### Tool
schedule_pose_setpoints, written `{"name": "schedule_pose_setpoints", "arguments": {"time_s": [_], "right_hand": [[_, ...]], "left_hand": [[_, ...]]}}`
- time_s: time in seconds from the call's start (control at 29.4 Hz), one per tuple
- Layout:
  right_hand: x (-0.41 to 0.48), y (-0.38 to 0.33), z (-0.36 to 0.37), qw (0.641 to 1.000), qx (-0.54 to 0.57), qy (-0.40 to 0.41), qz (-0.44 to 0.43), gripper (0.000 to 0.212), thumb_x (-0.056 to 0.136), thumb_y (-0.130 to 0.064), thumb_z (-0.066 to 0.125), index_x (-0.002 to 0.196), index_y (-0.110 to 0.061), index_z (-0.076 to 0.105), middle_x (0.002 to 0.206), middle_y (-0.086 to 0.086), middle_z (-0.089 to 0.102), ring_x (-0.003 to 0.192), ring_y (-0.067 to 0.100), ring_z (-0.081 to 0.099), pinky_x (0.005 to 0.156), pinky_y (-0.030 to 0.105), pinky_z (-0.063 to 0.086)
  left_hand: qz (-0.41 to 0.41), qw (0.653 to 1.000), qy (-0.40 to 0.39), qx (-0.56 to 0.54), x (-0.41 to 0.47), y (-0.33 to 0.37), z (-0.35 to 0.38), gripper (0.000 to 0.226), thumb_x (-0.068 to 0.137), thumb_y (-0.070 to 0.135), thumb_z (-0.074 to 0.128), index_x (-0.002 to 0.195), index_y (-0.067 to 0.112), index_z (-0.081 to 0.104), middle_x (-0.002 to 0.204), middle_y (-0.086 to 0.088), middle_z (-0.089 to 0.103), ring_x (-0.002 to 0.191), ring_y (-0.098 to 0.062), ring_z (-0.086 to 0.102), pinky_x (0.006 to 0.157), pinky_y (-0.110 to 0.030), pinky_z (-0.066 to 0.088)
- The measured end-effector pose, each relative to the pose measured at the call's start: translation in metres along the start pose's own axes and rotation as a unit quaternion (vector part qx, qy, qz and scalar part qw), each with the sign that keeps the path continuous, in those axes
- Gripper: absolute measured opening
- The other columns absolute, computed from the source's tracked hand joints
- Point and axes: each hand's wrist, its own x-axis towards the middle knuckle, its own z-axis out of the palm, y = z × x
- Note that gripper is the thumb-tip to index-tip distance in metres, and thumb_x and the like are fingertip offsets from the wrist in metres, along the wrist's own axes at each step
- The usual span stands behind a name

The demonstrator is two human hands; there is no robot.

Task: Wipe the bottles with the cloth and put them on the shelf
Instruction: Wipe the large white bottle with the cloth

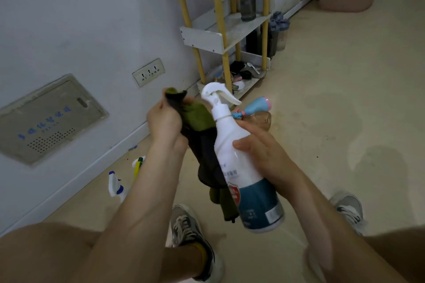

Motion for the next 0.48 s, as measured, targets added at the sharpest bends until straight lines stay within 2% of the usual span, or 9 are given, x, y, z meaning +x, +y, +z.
{"name": "schedule_pose_setpoints", "arguments": {"time_s": [0.07,0.1,0.17,0.24,0.27,0.31,0.37,0.41,0.48], "right_hand": [[0.000,-0.001,0.000,0.994,-0.110,-0.022,-0.010,0.034,0.079,-0.035,0.066,0.112,-0.042,0.061,0.102,-0.015,0.064,0.089,0.005,0.064,0.075,0.027,0.053],[-0.001,-0.002,0.001,0.987,-0.156,-0.024,-0.019,0.036,0.082,-0.034,0.071,0.117,-0.041,0.061,0.105,-0.018,0.063,0.090,0.002,0.062,0.076,0.026,0.051],[-0.002,-0.006,0.000,0.973,-0.229,-0.002,-0.033,0.049,0.082,-0.035,0.075,0.128,-0.034,0.059,0.111,-0.016,0.060,0.096,0.001,0.059,0.078,0.024,0.051],[-0.003,-0.017,-0.005,0.955,-0.294,0.006,-0.040,0.056,0.078,-0.040,0.075,0.130,-0.031,0.058,0.114,-0.012,0.059,0.099,0.006,0.058,0.083,0.027,0.052],[-0.004,-0.021,-0.008,0.945,-0.323,0.005,-0.038,0.059,0.076,-0.042,0.074,0.131,-0.031,0.058,0.115,-0.010,0.060,0.101,0.009,0.058,0.086,0.030,0.053],[-0.004,-0.024,-0.011,0.938,-0.344,0.004,-0.034,0.061,0.074,-0.043,0.075,0.132,-0.032,0.058,0.117,-0.007,0.060,0.104,0.013,0.058,0.089,0.034,0.052],[-0.004,-0.026,-0.014,0.935,-0.353,0.005,-0.035,0.060,0.074,-0.043,0.075,0.131,-0.033,0.059,0.118,-0.004,0.061,0.105,0.014,0.057,0.091,0.037,0.052],[-0.004,-0.025,-0.013,0.936,-0.349,0.005,-0.039,0.057,0.074,-0.043,0.075,0.129,-0.034,0.060,0.117,-0.004,0.062,0.104,0.014,0.057,0.090,0.038,0.053],[-0.003,-0.024,-0.011,0.935,-0.354,0.002,-0.040,0.058,0.074,-0.044,0.075,0.129,-0.036,0.060,0.114,-0.005,0.062,0.101,0.013,0.057,0.086,0.036,0.053]], "left_hand": [[-0.089,0.986,-0.085,-0.110,-0.003,0.012,0.001,0.027,0.101,0.020,0.046,0.079,0.012,0.059,0.071,-0.007,0.063,0.064,-0.021,0.061,0.071,-0.035,0.056],[-0.097,0.983,-0.129,-0.089,-0.007,0.017,0.004,0.026,0.102,0.024,0.044,0.086,0.012,0.060,0.078,-0.008,0.065,0.071,-0.021,0.063,0.078,-0.038,0.055],[-0.040,0.970,-0.220,0.097,-0.015,0.023,0.005,0.017,0.096,0.027,0.055,0.100,0.014,0.065,0.091,-0.008,0.069,0.085,-0.022,0.066,0.086,-0.039,0.054],[-0.013,0.921,-0.292,0.259,-0.023,0.023,0.002,0.031,0.077,0.028,0.073,0.105,0.015,0.070,0.095,-0.007,0.073,0.088,-0.020,0.070,0.085,-0.037,0.057],[-0.010,0.903,-0.309,0.298,-0.024,0.022,0.000,0.033,0.070,0.028,0.076,0.100,0.016,0.072,0.090,-0.005,0.074,0.084,-0.019,0.070,0.082,-0.036,0.058],[0.000,0.896,-0.309,0.320,-0.026,0.020,-0.001,0.029,0.067,0.029,0.078,0.092,0.016,0.073,0.081,-0.001,0.074,0.077,-0.016,0.069,0.077,-0.033,0.058],[0.073,0.887,-0.280,0.360,-0.029,0.019,0.001,0.017,0.073,0.033,0.079,0.073,0.020,0.068,0.061,0.010,0.065,0.059,-0.006,0.060,0.060,-0.024,0.050],[0.136,0.867,-0.249,0.410,-0.029,0.017,0.003,0.025,0.080,0.037,0.076,0.064,0.023,0.063,0.052,0.014,0.057,0.052,-0.004,0.052,0.053,-0.022,0.043],[0.274,0.803,-0.164,0.504,-0.026,0.011,0.006,0.047,0.092,0.044,0.063,0.053,0.022,0.048,0.044,0.011,0.042,0.046,-0.007,0.038,0.047,-0.026,0.031]]}}
